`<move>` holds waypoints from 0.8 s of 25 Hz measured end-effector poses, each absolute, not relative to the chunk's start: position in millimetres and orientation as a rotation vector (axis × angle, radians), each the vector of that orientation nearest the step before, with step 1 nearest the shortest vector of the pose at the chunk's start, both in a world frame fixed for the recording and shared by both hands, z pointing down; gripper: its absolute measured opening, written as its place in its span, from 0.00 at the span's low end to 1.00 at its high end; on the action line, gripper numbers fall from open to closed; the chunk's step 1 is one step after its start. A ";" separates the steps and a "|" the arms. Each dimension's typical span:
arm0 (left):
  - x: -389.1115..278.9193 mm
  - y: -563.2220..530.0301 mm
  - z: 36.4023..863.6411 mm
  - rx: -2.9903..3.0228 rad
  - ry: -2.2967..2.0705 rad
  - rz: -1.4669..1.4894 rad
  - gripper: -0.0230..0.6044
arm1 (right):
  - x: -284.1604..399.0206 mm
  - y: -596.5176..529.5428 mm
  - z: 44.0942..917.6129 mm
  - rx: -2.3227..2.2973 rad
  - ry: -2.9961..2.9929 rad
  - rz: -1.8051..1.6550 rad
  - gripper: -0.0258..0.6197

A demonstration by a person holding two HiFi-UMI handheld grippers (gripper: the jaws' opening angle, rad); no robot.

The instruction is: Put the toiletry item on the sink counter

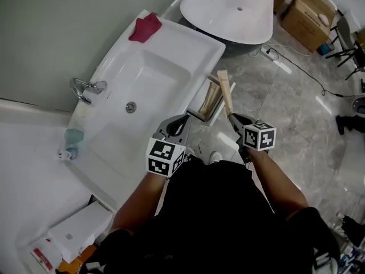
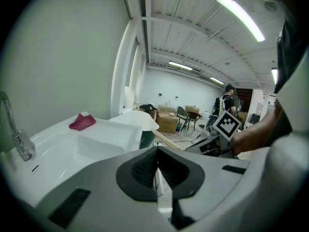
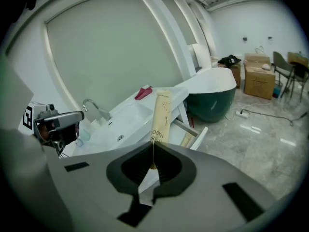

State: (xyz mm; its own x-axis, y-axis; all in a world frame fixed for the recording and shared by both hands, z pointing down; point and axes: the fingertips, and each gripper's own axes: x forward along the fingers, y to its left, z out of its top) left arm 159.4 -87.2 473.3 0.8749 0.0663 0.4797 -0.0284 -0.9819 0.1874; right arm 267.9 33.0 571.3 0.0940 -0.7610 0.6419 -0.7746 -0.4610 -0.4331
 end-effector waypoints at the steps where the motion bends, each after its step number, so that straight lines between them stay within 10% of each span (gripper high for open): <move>1: 162.9 -91.1 473.7 2.859 0.049 0.740 0.04 | 270.7 33.1 577.9 2.332 -1.591 1.383 0.05; 20: 192.1 -140.8 502.8 2.809 0.019 0.835 0.04 | 291.2 -35.5 729.6 2.349 -1.260 2.199 0.05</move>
